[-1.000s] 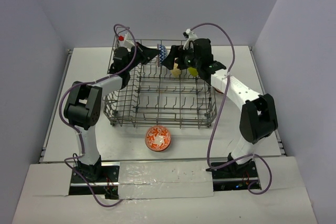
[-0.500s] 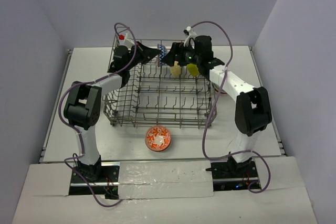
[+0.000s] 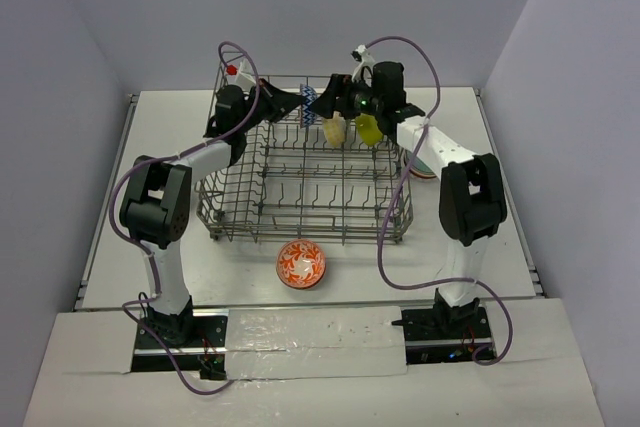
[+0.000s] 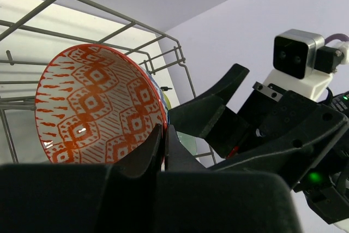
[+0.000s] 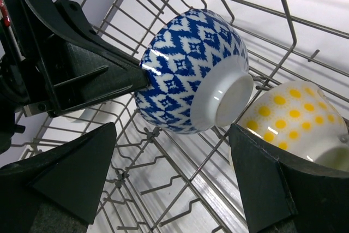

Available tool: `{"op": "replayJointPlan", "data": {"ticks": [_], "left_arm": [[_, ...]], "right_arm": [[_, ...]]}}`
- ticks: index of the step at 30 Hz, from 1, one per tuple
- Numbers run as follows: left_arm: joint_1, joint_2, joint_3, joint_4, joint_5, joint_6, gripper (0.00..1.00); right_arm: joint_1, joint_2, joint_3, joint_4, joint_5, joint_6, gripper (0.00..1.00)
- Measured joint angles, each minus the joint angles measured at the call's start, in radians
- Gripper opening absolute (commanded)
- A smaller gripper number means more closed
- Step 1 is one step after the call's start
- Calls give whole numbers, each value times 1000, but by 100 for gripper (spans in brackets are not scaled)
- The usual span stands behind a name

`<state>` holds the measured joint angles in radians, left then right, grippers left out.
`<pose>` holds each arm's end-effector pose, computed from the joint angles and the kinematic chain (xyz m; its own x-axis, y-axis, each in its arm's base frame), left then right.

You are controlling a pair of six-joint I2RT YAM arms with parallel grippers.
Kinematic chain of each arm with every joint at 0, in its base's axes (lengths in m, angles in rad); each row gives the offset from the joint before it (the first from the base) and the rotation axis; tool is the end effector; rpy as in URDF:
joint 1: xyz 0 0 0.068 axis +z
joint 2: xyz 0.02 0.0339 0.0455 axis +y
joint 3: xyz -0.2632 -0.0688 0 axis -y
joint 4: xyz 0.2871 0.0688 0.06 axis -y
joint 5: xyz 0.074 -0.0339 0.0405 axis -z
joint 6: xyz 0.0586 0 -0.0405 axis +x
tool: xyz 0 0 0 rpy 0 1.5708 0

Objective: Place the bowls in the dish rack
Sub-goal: Insert the bowl into the dish rack.

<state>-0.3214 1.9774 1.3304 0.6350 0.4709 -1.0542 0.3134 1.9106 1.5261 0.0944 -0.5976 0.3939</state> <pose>0.4808 -0.1881 0.2285 -0.6247 -0.6087 -0.4892 0.3417 0.3501 -0.8721 0.4785 0.1897 0.2746 -0.5459 0.1566 -0.8231 -0.6045 0.6066 0.5164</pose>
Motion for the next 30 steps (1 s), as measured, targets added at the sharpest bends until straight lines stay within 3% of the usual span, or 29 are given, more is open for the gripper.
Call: {"op": "replayJointPlan", "data": {"ticks": [18, 30], "left_arm": [[6, -6, 0, -16, 23, 6, 1], [7, -10, 0, -23, 32, 6, 2]], "right_arm": [[-4, 77, 30, 33, -60, 45, 91], [-6, 79, 39, 86, -105, 81, 82]]}}
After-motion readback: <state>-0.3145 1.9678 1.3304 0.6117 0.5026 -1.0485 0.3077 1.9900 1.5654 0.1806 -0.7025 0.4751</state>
